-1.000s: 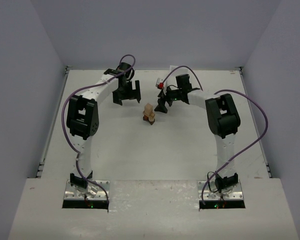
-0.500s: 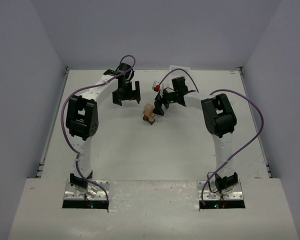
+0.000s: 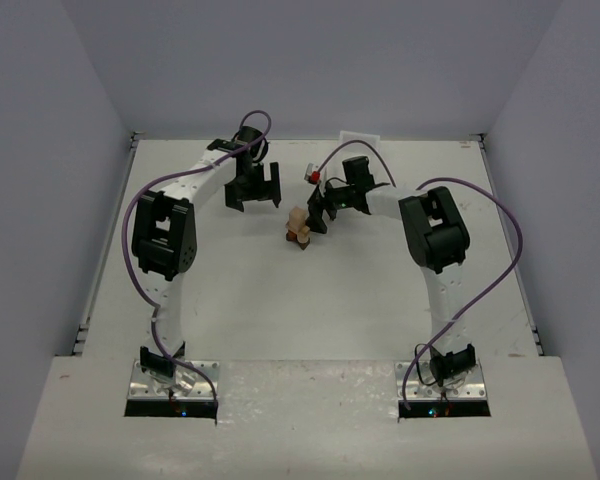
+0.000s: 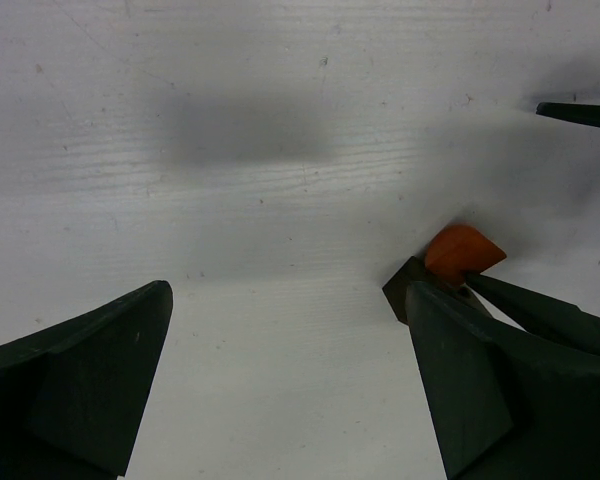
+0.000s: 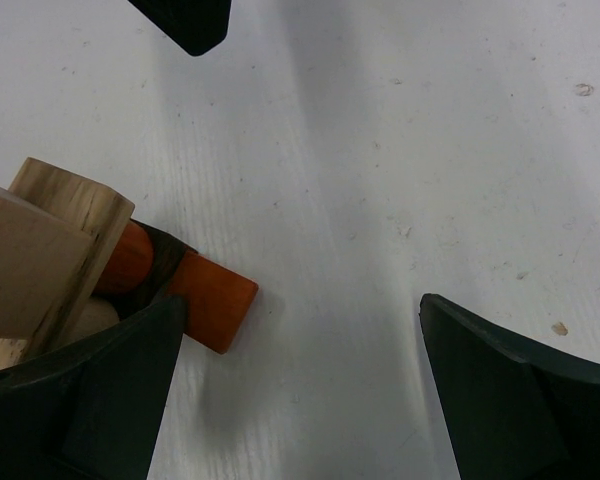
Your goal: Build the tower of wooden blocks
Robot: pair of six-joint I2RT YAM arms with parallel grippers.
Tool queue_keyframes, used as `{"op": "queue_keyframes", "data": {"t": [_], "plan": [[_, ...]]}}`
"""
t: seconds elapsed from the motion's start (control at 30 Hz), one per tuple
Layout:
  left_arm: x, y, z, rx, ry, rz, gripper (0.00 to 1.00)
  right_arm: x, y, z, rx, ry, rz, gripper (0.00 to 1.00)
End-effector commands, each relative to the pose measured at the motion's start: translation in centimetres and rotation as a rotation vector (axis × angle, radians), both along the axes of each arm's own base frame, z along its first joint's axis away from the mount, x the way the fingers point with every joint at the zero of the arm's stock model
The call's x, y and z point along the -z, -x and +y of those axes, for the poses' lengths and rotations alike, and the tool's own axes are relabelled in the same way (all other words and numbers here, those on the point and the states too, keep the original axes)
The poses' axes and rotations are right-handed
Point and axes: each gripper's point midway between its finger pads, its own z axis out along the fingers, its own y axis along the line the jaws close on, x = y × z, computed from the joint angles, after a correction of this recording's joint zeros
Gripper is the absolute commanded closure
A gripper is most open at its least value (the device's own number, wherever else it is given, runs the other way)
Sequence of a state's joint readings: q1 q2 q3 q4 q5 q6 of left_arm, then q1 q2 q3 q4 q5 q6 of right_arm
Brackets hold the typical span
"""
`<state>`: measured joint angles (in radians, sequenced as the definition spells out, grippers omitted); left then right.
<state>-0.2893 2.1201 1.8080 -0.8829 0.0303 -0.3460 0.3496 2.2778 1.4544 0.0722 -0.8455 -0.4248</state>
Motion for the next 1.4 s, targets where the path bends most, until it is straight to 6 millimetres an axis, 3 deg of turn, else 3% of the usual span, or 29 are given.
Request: {"op": "queue_keyframes", "data": {"t": [0.0, 0.2, 0.47, 1.1, 1.3, 1.37], "plan": [[-2.8, -0.9, -0.4, 0.014, 0.015, -0.085, 0.00, -1.7, -1.0, 0.9, -0.021, -0.031, -0.052, 0.01], [-2.9, -1.0, -0.2, 0.014, 0.003, -0.091, 0.00, -1.1, -1.3, 0.9, -0.012, 0.004, -0.057, 0.01], [-2.7, -1.0, -0.1, 0.018, -0.006, -0.087, 0.00, 0.3, -2.5, -0.5, 0.060, 0.098, -0.093, 0.01], [-3.0, -1.0, -0.5, 0.009, 0.017, -0.089, 0.00, -1.3, -4.6, -2.0, 0.166, 0.071, -0.108, 0.02], [-3.3, -1.1, -0.5, 0.005, 0.018, -0.094, 0.00, -1.5, -4.7, -2.4, 0.173, 0.065, -0.099, 0.09], [-3.3, -1.1, -0.4, 0.006, 0.017, -0.095, 0.00, -1.5, -4.6, -2.4, 0.166, 0.061, -0.096, 0.21]]}}
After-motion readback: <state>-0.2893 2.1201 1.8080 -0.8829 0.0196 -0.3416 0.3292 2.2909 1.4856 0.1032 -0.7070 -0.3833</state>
